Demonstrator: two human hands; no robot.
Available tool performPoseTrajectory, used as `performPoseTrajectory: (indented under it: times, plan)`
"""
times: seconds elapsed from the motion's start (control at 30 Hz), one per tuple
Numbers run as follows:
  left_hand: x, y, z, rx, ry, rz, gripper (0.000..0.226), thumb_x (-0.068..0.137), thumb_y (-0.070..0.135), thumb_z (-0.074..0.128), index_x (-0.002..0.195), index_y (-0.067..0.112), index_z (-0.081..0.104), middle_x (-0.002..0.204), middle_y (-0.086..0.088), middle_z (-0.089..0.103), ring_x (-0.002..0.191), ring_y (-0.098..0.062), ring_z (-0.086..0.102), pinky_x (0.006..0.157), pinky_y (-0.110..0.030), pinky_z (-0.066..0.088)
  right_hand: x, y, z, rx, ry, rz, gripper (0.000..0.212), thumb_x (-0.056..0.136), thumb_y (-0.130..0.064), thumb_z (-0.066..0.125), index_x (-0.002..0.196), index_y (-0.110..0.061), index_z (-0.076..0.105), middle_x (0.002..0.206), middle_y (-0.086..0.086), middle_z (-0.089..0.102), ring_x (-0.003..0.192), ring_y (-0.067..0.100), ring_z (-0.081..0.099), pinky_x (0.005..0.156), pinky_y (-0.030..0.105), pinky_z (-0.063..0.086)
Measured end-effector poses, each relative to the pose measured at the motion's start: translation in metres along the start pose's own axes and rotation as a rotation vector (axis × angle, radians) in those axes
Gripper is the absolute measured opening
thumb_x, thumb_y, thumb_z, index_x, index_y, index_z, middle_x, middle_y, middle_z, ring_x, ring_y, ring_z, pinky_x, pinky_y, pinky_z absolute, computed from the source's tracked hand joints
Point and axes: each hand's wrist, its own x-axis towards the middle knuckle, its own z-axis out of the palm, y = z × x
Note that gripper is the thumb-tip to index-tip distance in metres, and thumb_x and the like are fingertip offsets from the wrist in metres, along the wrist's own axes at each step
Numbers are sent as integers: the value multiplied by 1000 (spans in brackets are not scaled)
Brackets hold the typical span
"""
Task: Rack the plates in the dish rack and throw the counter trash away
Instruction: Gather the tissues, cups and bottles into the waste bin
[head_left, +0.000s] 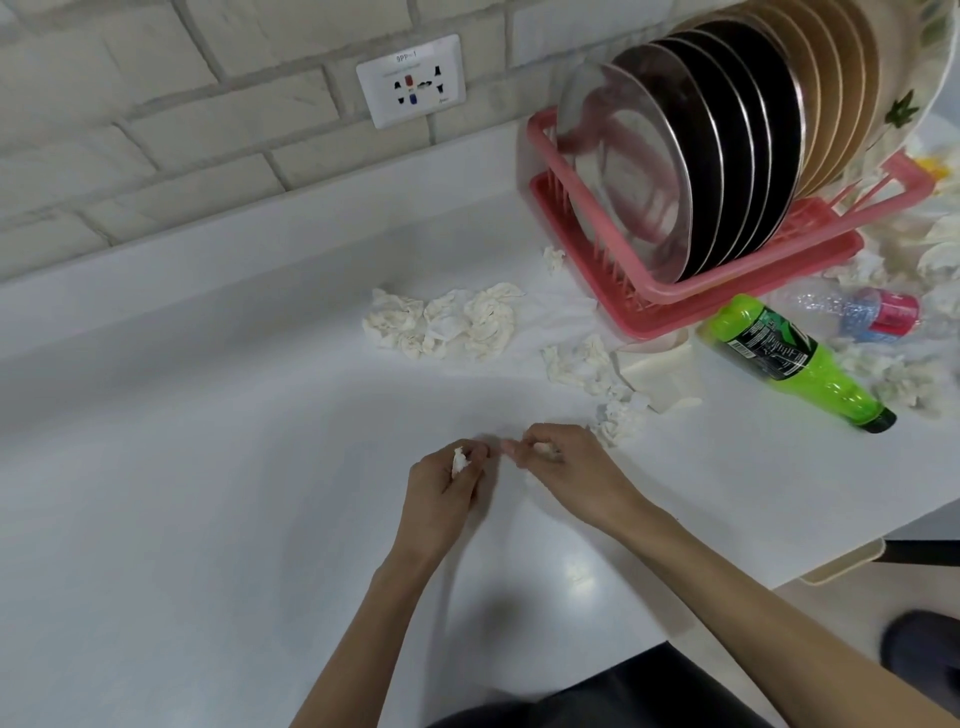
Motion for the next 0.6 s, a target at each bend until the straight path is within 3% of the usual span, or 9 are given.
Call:
performPoseTrajectory:
  times: [0.07, 0.13, 0.27, 0.33, 0.4, 0.47, 0.6]
  plan:
    - [-2, 2, 0, 1, 0, 10, 26, 101, 14, 53, 84, 22, 71, 56, -4, 57, 49, -13, 47, 52, -25, 41, 1, -1, -1, 11, 8, 21, 57, 98, -41, 52, 61, 2, 46, 48, -8, 37, 46, 5, 35, 52, 18, 28]
    - [-4, 6, 0, -5, 10, 24, 21, 98, 10, 57, 85, 14, 73, 53, -8, 61, 44, -13, 50, 51, -21, 41, 2, 1, -2, -21, 12, -1, 54, 99, -34, 53, 58, -3, 36, 53, 0, 30, 49, 10, 29, 53, 25, 26]
    - [-5, 13, 1, -61, 18, -5, 31, 97, 11, 62, 68, 2, 66, 43, -2, 59, 29, -11, 44, 38, -21, 33, 0, 4, -2, 68, -30, 97, 42, 98, -30, 56, 79, 8, 55, 70, 14, 62, 41, 20, 51, 46, 28, 35]
    - [-6, 15, 3, -44, 13, 3, 38, 96, 16, 63, 61, 3, 62, 38, -2, 54, 27, -13, 41, 37, -23, 34, -4, 2, -5, 136, -40, 118, 35, 97, -29, 58, 84, 3, 54, 72, 19, 66, 36, 22, 52, 41, 23, 32]
    - [-6, 13, 5, -29, 23, 28, 46, 96, 19, 65, 54, 1, 57, 35, -5, 49, 29, -16, 39, 41, -22, 35, -10, 0, -9, 177, -29, 107, 20, 97, -22, 59, 85, -6, 55, 60, 14, 62, 33, 19, 49, 37, 20, 30]
    - [-5, 11, 10, -17, 19, 53, 50, 96, 21, 64, 55, -3, 51, 39, -9, 44, 35, -16, 37, 45, -24, 33, -15, 2, -13, 192, -28, 115, 14, 96, -17, 59, 87, -7, 62, 52, -2, 56, 33, 12, 49, 36, 21, 29]
    - [-2, 16, 27, 29, -38, 92, 36, 100, 27, 57, 71, 6, 64, 49, -3, 43, 44, -13, 37, 45, -24, 31, -27, 14, -25, 118, -5, 123, 37, 93, -27, 64, 63, -7, 67, 42, -9, 48, 39, 7, 42, 45, 20, 35]
